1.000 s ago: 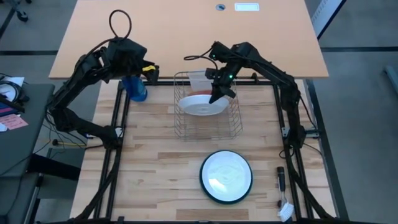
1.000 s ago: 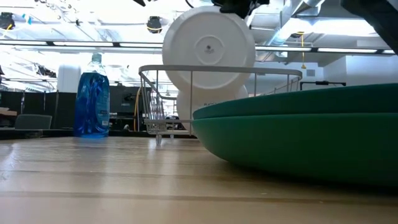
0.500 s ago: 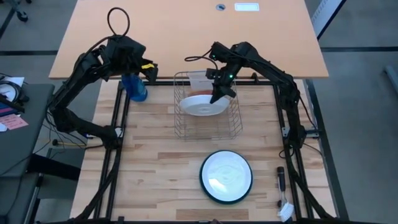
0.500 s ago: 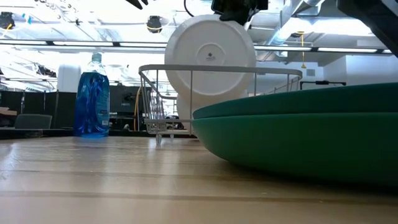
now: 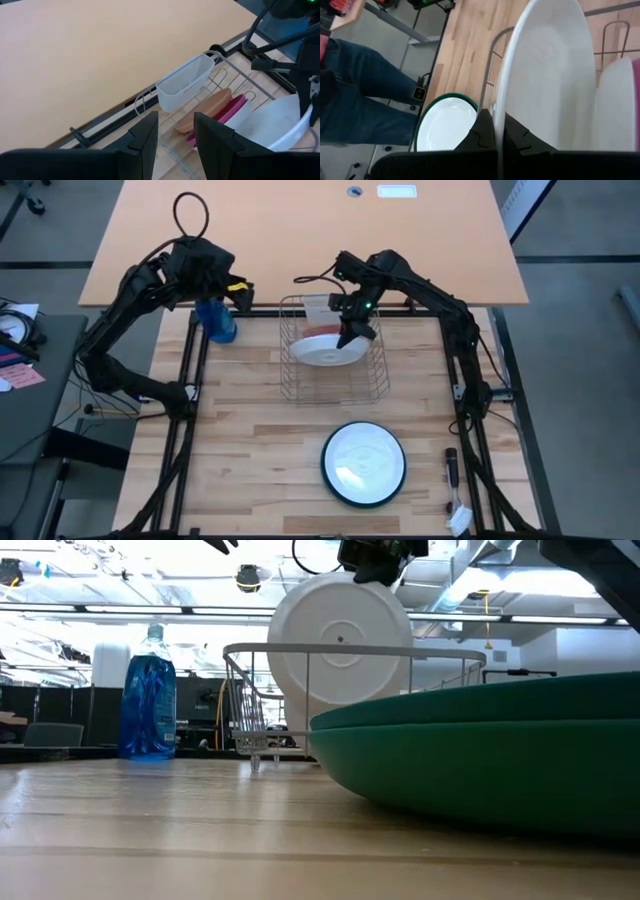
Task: Sort dishes
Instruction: Put the white plate in the dish rack
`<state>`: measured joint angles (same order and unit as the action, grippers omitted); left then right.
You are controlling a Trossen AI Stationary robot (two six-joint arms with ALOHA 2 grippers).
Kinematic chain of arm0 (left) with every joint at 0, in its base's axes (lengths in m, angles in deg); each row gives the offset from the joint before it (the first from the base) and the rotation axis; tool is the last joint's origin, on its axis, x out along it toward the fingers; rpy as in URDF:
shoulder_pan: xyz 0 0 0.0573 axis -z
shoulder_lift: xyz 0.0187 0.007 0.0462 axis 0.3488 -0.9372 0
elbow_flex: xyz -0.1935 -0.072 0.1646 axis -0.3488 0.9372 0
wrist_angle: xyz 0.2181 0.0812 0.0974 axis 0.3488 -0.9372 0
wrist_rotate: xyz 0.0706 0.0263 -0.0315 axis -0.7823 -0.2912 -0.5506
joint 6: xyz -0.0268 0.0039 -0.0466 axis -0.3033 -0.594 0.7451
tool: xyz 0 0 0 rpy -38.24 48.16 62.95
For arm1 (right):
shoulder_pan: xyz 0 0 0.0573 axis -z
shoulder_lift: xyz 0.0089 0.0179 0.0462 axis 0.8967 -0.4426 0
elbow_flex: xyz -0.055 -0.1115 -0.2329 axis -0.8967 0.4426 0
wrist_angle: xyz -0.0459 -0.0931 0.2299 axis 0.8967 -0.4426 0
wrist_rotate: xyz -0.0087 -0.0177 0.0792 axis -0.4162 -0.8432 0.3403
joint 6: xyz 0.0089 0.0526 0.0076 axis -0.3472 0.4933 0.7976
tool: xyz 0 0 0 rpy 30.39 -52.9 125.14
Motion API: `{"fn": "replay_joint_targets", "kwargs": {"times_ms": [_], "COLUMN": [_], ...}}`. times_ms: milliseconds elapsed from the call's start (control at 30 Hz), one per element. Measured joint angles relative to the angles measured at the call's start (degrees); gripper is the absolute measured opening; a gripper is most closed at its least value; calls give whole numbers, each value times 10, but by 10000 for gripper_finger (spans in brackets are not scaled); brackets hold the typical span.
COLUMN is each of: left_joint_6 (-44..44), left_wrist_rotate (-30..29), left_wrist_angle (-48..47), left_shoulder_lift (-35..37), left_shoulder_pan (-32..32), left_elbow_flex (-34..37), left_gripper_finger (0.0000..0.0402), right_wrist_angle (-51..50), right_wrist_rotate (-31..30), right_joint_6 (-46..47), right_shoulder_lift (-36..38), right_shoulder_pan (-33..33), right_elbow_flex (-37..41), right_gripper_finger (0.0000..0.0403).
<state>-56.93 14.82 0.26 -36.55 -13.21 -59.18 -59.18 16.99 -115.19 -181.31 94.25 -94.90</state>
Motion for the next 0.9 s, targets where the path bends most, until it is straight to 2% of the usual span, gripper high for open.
{"fn": "replay_joint_targets", "kwargs": {"times_ms": [233,400,900], "left_joint_6": [-3,-2,-15], "left_wrist_rotate": [0,0,0], "left_wrist_angle": [0,0,0], "left_shoulder_lift": [0,0,0], "left_shoulder_pan": [0,0,0], "left_elbow_flex": [0,0,0], "left_gripper_finger": [118,118,118], "right_wrist_angle": [7,6,2], "right_wrist_rotate": [-9,-40,-13], "right_joint_6": [2,4,81], "right_shoulder_lift": [-16,-17,-16], "right_shoulder_pan": [-15,-21,-49], "right_elbow_flex": [-1,-1,-1], "right_gripper_finger": [0,0,0]}}
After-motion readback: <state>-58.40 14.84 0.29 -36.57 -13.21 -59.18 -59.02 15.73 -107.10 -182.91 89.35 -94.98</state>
